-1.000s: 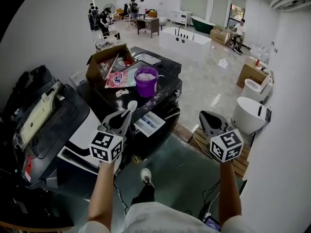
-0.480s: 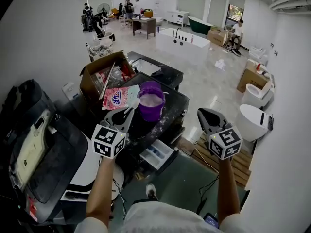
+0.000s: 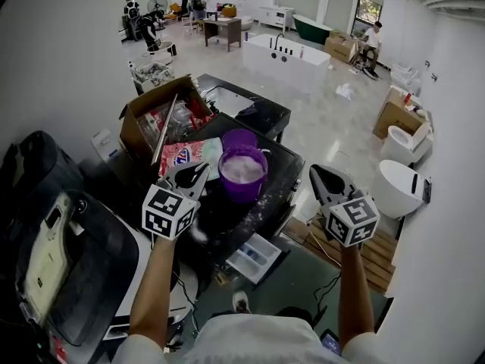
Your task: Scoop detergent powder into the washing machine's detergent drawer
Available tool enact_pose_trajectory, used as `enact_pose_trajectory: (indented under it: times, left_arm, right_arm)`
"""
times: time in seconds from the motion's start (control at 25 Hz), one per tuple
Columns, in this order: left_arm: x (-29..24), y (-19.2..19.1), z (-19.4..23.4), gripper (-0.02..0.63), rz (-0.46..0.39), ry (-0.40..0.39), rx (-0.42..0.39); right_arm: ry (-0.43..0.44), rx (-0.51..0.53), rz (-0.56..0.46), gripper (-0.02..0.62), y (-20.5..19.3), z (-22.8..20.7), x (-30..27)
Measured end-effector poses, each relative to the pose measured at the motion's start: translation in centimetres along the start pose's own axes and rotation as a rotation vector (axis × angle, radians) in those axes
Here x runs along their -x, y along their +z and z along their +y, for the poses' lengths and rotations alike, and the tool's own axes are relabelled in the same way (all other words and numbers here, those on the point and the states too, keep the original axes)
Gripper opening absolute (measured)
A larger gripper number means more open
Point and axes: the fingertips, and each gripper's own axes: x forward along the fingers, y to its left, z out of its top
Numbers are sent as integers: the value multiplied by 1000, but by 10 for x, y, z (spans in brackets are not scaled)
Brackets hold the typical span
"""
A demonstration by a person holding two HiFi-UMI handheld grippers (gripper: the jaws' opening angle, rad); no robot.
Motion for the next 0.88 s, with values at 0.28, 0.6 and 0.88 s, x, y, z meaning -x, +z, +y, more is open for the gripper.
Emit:
enact_pose_trajectory:
  times: [0.28, 0.6, 0.88]
  left_arm:
    - [-48, -31, -4, 15, 179, -100, -133]
    - [-104, -57, -10, 15, 372, -92, -299]
    - [-143, -87, -9, 15, 542, -104, -423]
  right_arm:
    - [53, -16, 74, 5, -35, -12, -35]
    - [129, -28, 106, 5, -58, -39, -64]
    - [203, -37, 139, 5, -79, -59, -89]
